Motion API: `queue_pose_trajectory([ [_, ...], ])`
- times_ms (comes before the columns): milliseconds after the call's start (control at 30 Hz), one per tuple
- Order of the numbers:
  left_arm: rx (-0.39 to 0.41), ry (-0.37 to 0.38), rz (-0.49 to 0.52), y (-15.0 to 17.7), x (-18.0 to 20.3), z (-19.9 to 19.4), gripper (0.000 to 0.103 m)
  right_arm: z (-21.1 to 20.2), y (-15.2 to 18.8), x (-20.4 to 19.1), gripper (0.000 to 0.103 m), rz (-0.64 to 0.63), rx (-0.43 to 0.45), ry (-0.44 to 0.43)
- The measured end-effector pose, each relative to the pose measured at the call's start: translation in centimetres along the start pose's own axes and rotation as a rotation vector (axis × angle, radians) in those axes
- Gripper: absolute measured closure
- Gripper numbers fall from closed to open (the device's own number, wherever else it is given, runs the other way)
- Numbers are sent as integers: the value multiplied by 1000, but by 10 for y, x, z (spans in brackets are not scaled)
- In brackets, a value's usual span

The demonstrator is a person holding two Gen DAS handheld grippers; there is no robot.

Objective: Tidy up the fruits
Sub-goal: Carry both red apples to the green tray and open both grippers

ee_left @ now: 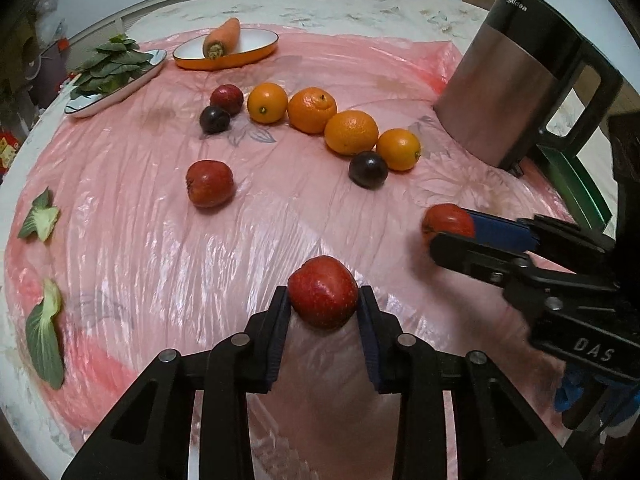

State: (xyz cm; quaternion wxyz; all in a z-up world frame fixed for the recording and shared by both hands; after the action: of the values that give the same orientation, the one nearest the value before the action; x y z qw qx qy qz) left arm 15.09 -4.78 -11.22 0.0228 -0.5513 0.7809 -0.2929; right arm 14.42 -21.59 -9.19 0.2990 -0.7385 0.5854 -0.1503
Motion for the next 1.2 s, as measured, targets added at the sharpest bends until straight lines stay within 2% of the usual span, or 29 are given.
queue_pose_trajectory([
  [267,25,-25,2,11,18,-28,74,-46,26,29,76,50,34,33],
  [467,30,-4,34,9,55,-32,74,-83,47,69,76,98,59,94],
  [600,30,23,61,4,89,-26,74,-106,59,101,76,137,80,150],
  [833,27,120,147,-18,166,-6,74,-144,69,172,76,231,137,262],
  [1000,9,206,221,-40,232,21,74,-161,74,230,76,317,179,354],
  [1200,-14,268,304,-63,296,60,74,-167,81,292,76,386,191,452],
])
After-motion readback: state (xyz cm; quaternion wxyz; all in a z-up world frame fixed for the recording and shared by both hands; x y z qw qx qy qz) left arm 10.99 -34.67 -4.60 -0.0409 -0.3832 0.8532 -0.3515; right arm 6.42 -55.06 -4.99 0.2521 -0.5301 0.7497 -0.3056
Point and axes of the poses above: each gripper's, at about its wrist camera, not at the fingertips, and z roughly the way its jaws point, x to its right, y to its underside, the point moved 1 cm from there along z, roughly the way its jaws point, and after that the axes turned 11 degrees about y, right-handed, at the moved point
